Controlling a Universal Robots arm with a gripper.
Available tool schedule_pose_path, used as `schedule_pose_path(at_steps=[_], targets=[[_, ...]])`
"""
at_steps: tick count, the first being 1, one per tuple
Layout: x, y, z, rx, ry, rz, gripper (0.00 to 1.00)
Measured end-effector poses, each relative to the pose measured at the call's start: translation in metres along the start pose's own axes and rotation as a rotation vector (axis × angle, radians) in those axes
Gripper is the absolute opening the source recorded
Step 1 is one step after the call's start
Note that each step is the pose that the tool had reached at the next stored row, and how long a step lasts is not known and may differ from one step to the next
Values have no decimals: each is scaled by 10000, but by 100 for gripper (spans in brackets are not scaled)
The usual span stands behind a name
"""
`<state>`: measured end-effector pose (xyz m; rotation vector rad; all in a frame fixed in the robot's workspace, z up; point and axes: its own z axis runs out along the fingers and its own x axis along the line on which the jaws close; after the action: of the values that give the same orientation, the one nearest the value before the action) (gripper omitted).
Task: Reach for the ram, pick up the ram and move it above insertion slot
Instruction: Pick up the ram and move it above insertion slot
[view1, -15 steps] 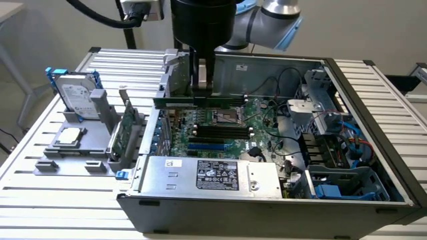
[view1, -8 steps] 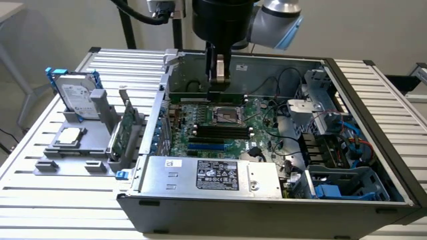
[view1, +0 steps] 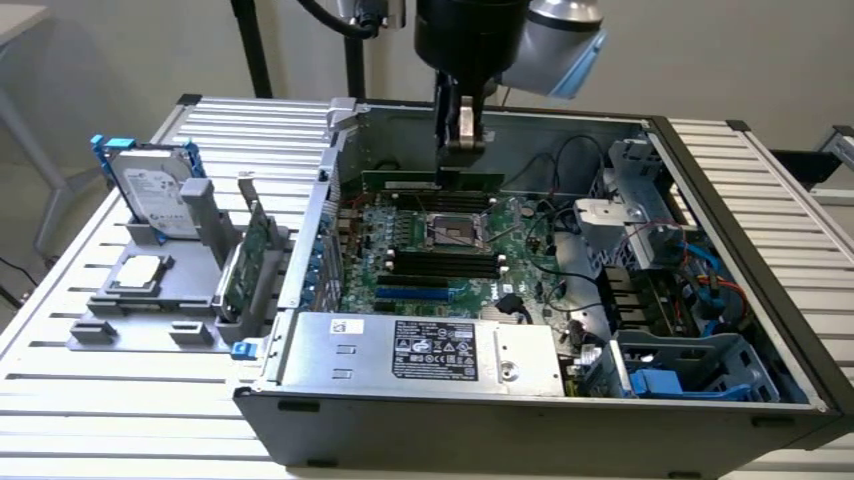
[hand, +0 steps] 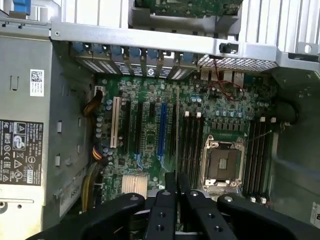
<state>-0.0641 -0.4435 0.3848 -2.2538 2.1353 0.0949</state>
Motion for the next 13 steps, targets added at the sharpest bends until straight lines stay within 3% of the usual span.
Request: schedule_pose_path(at_steps=[7, 13], targets=[[-158, -130, 72, 1, 2, 9, 13], [-252, -193, 135, 4, 1, 50, 13]])
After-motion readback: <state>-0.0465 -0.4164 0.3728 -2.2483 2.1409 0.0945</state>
